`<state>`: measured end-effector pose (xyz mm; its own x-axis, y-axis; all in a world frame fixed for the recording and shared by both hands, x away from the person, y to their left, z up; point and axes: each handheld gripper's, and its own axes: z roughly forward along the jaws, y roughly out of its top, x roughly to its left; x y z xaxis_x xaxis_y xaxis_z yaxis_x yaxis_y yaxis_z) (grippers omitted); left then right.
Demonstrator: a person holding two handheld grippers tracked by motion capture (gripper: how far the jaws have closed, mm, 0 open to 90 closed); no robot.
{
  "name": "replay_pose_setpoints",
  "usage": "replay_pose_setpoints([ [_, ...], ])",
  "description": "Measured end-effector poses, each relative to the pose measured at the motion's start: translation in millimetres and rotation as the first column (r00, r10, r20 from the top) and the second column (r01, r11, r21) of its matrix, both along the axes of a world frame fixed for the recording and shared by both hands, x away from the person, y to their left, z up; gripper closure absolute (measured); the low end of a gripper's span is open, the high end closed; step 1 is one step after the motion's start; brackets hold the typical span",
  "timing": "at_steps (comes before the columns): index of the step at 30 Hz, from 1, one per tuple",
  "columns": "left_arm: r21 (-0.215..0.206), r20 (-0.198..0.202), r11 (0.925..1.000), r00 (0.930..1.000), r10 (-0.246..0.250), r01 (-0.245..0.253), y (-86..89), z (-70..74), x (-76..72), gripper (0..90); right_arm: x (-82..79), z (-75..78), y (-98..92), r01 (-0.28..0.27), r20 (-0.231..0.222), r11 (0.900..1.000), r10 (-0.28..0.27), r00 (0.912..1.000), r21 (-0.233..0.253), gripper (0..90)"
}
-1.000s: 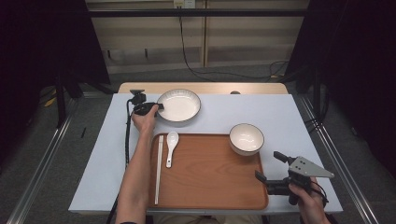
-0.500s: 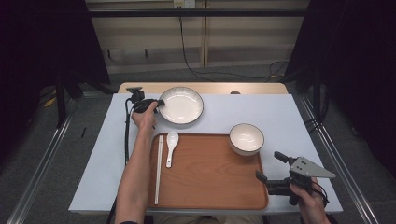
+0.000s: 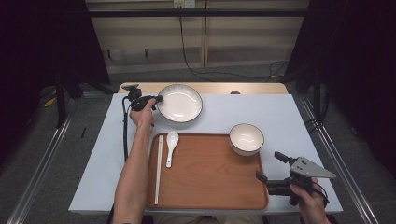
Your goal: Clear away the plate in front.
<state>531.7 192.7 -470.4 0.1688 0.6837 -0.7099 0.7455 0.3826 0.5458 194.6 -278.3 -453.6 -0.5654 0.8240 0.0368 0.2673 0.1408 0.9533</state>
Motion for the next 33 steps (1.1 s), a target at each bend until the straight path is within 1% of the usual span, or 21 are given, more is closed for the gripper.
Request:
replay_pose_setpoints([
  [1,-0.003,-0.006,1.0000,1.0000,0.002,-0.002,-0.2,2.1,-0.5,80.6,0.1,0.0,-0.2,-0.001,0.000,1.000,0.001,1.0000,-0.002,2.9],
  [2,0.000,0.001,1.0000,1.0000,-0.001,0.001,-0.1,3.2,-0.7,80.8,0.3,0.0,-0.3,0.001,0.000,1.000,-0.001,1.0000,0.000,2.8],
  [3,-0.013,0.004,0.9999,1.0000,0.003,-0.003,-0.2,4.4,-1.3,80.8,0.5,0.0,-0.6,0.001,-0.002,1.000,-0.001,1.0000,-0.003,2.8],
  [4,-0.013,0.009,0.9999,0.9999,-0.004,0.004,0.1,5.4,-1.8,80.7,0.8,-0.1,-0.3,0.002,0.001,1.000,-0.002,1.0000,-0.002,2.9],
  [5,-0.001,0.009,0.9999,0.9999,-0.012,0.012,0.3,6.9,-2.5,80.8,0.5,0.0,-0.1,0.001,0.000,1.000,-0.001,1.0000,-0.001,2.9],
  [6,-0.005,0.012,0.9999,0.9998,-0.015,0.015,0.1,8.7,-3.6,80.7,0.2,0.1,-0.2,-0.002,0.001,1.000,0.002,1.0000,0.001,2.9],
  [7,-0.001,0.013,0.9999,0.9998,-0.017,0.017,0.0,10.6,-4.5,80.6,0.0,0.1,-0.3,-0.001,0.000,1.000,0.001,1.0000,0.002,2.8],
  [9,0.004,0.018,0.9997,0.9995,-0.025,0.025,0.8,13.4,-7.1,80.6,0.0,0.2,-0.5,0.004,0.001,1.000,-0.004,1.0000,0.005,2.8],
  [13,-0.007,0.030,0.9990,0.9986,-0.044,0.044,2.3,19.0,-12.7,80.3,0.3,0.1,-0.3,-0.001,-0.003,1.000,0.001,1.0000,0.003,2.8],
  [14,-0.009,0.040,0.9989,0.9981,-0.046,0.047,2.5,20.2,-14.5,80.4,0.4,-0.1,-0.2,0.000,-0.001,1.000,0.000,1.0000,0.002,2.9],
  [15,-0.001,0.042,0.9989,0.9980,-0.047,0.047,2.7,21.9,-16.6,80.3,0.3,0.0,-0.3,0.000,-0.002,1.000,0.000,1.0000,0.003,2.9],
  [16,-0.009,0.048,0.9985,0.9974,-0.054,0.054,2.8,22.9,-18.7,80.3,0.1,0.2,-0.5,0.002,-0.003,1.000,-0.002,1.0000,0.004,2.9],
  [18,-0.004,0.057,0.9980,0.9964,-0.063,0.063,2.4,25.8,-22.4,80.2,-0.1,0.6,-0.7,0.002,-0.008,1.000,-0.002,1.0000,0.009,2.9],
  [20,0.000,0.069,0.9973,0.9949,-0.073,0.074,2.4,29.2,-26.2,80.3,0.2,0.5,-0.5,0.005,-0.007,1.000,-0.004,1.0000,0.008,2.9],
  [21,-0.003,0.073,0.9962,0.9935,-0.087,0.087,2.6,30.9,-27.9,80.3,0.3,0.5,-0.5,0.001,-0.007,1.000,-0.001,1.0000,0.004,2.8],
  [22,0.010,0.076,0.9956,0.9927,-0.094,0.093,2.3,32.9,-29.6,80.3,0.4,0.8,-0.4,0.000,-0.005,1.000,0.000,1.0000,0.005,2.9],
  [26,0.011,0.099,0.9929,0.9880,-0.119,0.118,0.7,41.5,-37.7,80.5,0.2,0.8,0.0,0.003,0.002,1.000,-0.003,1.0000,0.007,2.8],
  [28,-0.008,0.102,0.9924,0.9873,-0.122,0.123,0.0,44.4,-42.1,80.4,0.4,0.9,-0.3,0.002,0.001,1.000,-0.002,1.0000,0.005,2.8],
  [29,-0.005,0.103,0.9914,0.9863,-0.129,0.130,0.0,45.5,-44.2,80.5,0.3,1.0,0.1,0.003,0.001,1.000,-0.003,1.0000,0.011,2.8],
  [31,-0.024,0.111,0.9905,0.9849,-0.132,0.136,-0.5,47.2,-49.2,80.3,-0.1,1.1,0.2,0.001,-0.001,1.000,-0.001,1.0000,0.011,2.8],
  [33,-0.010,0.121,0.9888,0.9818,-0.147,0.149,-2.7,50.2,-54.1,80.3,0.0,1.2,0.3,0.002,-0.001,1.000,-0.002,1.0000,0.011,2.8],
])
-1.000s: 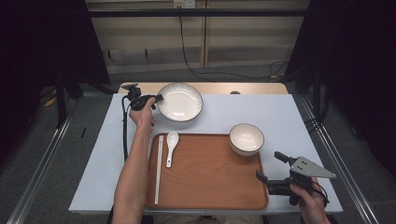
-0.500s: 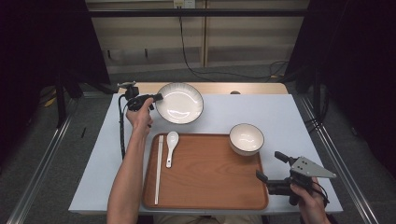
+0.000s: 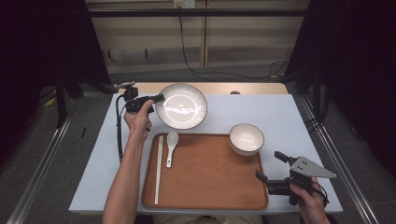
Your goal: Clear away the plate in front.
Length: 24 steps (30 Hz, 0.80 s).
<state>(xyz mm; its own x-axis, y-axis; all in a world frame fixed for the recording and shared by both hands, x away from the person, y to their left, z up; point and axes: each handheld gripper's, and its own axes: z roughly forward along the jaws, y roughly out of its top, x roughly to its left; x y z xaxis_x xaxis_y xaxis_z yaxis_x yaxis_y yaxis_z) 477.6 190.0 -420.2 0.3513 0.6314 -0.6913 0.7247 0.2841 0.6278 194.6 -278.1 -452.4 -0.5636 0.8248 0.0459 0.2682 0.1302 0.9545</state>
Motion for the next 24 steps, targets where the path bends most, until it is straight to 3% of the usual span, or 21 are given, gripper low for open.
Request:
replay_pose_setpoints([
  [8,-0.006,0.028,0.9993,0.9989,-0.037,0.037,-2.5,7.4,-14.0,80.0,-0.2,0.3,0.1,-0.002,0.003,1.000,0.002,1.0000,0.007,2.8],
  [11,-0.047,0.015,0.9987,0.9997,-0.019,0.020,-1.8,4.2,-20.7,79.2,-0.3,0.4,0.1,-0.006,0.004,1.000,0.006,1.0000,0.004,2.8],
  [16,0.037,0.017,0.9992,0.9998,-0.014,0.013,-6.4,7.8,-28.5,79.2,-0.4,0.4,0.3,0.000,0.002,1.000,0.000,1.0000,0.007,2.8],
  [24,0.007,0.031,0.9990,0.9985,-0.045,0.045,-4.3,10.7,-42.1,79.3,-0.1,0.4,1.0,0.000,0.002,1.000,0.000,1.0000,0.004,2.8],
])
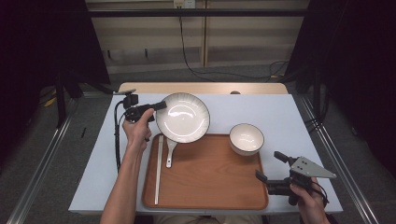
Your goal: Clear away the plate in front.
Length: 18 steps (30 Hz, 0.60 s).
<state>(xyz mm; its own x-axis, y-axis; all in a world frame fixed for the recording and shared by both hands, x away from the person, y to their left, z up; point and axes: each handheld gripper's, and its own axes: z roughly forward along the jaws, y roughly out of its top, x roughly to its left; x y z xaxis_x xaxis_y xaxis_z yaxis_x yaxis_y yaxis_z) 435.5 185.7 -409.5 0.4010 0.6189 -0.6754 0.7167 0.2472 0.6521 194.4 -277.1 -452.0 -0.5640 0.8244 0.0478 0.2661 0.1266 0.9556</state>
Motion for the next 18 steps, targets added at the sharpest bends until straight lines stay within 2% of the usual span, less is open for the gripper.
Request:
replay_pose_setpoints([
  [2,-0.008,0.005,1.0000,1.0000,0.005,-0.005,-1.3,0.8,-5.1,79.1,-0.1,0.3,0.6,0.001,0.003,1.000,-0.001,1.0000,-0.001,2.8],
  [5,-0.022,0.006,0.9996,0.9998,-0.018,0.018,-4.3,-0.9,-12.4,79.2,-0.4,0.5,1.0,-0.001,0.003,1.000,0.001,1.0000,-0.002,2.8],
  [8,-0.051,0.006,0.9984,0.9997,-0.023,0.023,-7.0,-3.2,-19.4,79.2,-0.2,0.3,0.8,0.000,0.006,1.000,0.000,1.0000,-0.003,2.8],
  [9,-0.065,0.008,0.9970,0.9991,-0.041,0.042,-7.9,-4.1,-20.4,79.3,-0.2,0.3,0.7,0.001,0.004,1.000,-0.001,1.0000,-0.001,2.8],
  [13,-0.065,0.020,0.9960,0.9980,-0.060,0.062,-12.5,-3.6,-24.1,79.1,0.2,0.1,0.8,0.001,0.003,1.000,-0.001,1.0000,-0.005,2.8],
  [16,-0.080,0.015,0.9943,0.9975,-0.069,0.070,-14.2,-4.9,-27.2,79.0,0.1,0.2,0.2,0.003,0.000,1.000,-0.003,1.0000,-0.003,2.8],
  [18,-0.087,0.026,0.9937,0.9973,-0.069,0.071,-14.7,-5.8,-30.6,79.1,-0.1,0.2,0.0,0.001,-0.001,1.000,-0.001,1.0000,0.005,2.8],
])
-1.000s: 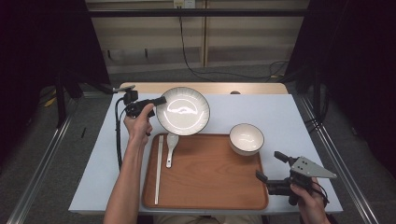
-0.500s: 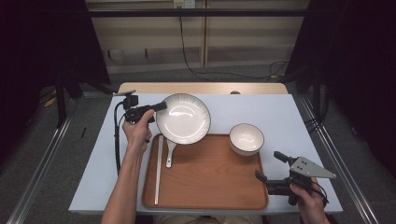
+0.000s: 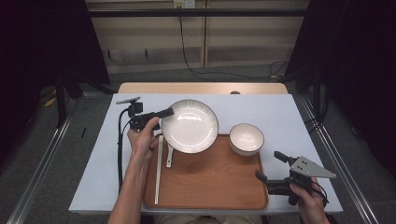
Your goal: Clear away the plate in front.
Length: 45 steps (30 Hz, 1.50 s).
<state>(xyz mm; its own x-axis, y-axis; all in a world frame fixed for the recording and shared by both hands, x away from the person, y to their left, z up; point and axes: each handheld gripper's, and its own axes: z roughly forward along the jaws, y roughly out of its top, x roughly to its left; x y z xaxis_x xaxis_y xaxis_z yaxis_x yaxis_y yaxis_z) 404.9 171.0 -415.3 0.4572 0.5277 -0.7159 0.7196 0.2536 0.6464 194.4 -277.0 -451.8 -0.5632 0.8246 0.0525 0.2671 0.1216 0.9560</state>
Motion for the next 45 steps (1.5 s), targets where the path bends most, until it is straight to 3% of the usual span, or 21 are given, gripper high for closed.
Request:
replay_pose_setpoints([
  [9,-0.026,0.000,0.9995,0.9999,-0.016,0.016,0.5,-1.6,-10.6,79.1,2.3,-1.2,-1.5,0.007,-0.002,1.000,-0.007,1.0000,-0.003,2.8],
  [15,-0.015,0.003,0.9995,0.9997,-0.026,0.026,-1.0,-6.8,-18.3,78.9,1.1,-0.7,-1.3,0.004,0.002,1.000,-0.004,1.0000,0.001,2.8],
  [20,-0.038,-0.014,0.9982,0.9988,-0.046,0.046,-3.4,-10.7,-24.0,78.9,1.8,-0.7,-0.8,0.007,0.002,1.000,-0.007,1.0000,0.004,2.8],
  [26,-0.025,-0.003,0.9979,0.9982,-0.059,0.059,-3.7,-14.0,-32.5,78.8,0.5,0.0,-0.5,0.000,0.004,1.000,0.000,1.0000,-0.003,2.8],
  [29,-0.039,-0.009,0.9969,0.9976,-0.068,0.068,-5.2,-15.9,-37.3,78.7,0.9,0.1,0.0,0.005,0.004,1.000,-0.005,1.0000,-0.003,2.8],
  [45,-0.013,-0.024,0.9928,0.9926,-0.119,0.119,-17.4,-26.1,-56.6,78.7,-0.6,1.1,1.0,0.002,0.010,1.000,-0.002,0.9999,-0.010,2.7],
])
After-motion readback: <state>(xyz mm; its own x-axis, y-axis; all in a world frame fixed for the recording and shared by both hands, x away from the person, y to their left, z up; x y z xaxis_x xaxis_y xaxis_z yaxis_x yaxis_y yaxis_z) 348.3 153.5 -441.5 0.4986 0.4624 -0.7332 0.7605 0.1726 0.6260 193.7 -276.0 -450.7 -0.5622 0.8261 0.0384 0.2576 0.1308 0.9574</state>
